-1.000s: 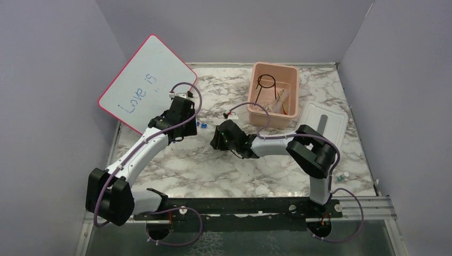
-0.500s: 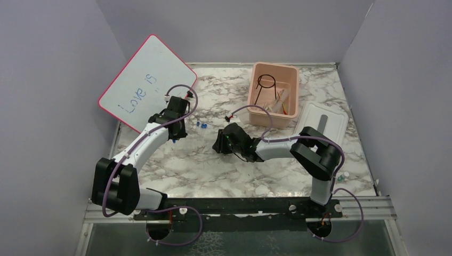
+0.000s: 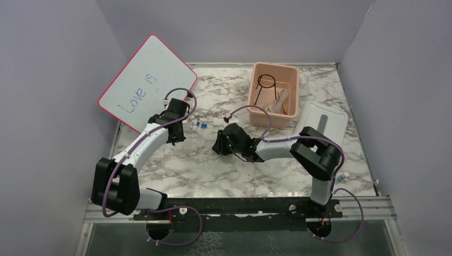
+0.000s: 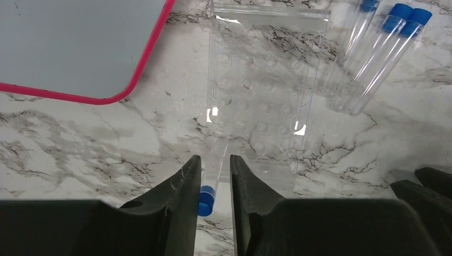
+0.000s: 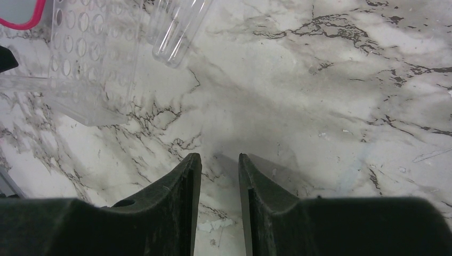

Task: Organize the chemistry lab equipment

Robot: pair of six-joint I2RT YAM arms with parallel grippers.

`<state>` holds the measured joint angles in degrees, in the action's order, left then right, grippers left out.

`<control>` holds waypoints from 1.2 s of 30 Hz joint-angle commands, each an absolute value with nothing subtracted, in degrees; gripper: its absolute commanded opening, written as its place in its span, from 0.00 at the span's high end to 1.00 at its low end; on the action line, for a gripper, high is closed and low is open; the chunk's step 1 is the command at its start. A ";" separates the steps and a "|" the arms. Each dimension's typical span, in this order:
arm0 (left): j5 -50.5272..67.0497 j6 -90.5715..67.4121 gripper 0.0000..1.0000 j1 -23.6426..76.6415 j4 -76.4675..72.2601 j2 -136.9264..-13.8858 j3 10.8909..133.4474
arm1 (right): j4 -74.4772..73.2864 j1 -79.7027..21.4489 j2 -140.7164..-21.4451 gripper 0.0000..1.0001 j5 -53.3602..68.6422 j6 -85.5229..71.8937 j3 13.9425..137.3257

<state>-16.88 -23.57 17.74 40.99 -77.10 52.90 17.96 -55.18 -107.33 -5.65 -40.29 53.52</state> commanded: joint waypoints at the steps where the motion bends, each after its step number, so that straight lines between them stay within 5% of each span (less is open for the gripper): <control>1: -17.90 -24.43 0.71 17.49 42.27 -76.12 53.39 | 18.13 -55.63 -106.09 0.64 -4.58 -39.38 53.17; 13: -20.85 -21.91 0.52 17.49 40.20 -70.49 62.30 | 6.48 -56.02 -110.15 0.60 -8.38 -35.25 64.93; 23: -16.43 -22.92 0.42 17.49 28.56 -59.87 55.62 | -9.40 -56.16 -121.81 0.49 -21.35 -37.65 84.61; 36: -16.76 -22.42 0.39 17.57 25.54 -56.96 52.40 | -14.78 -56.16 -131.05 0.61 -22.05 -34.37 96.47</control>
<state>-17.39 -22.83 17.74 28.38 -58.35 53.39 -10.83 -55.83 -128.99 -19.68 -35.20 94.76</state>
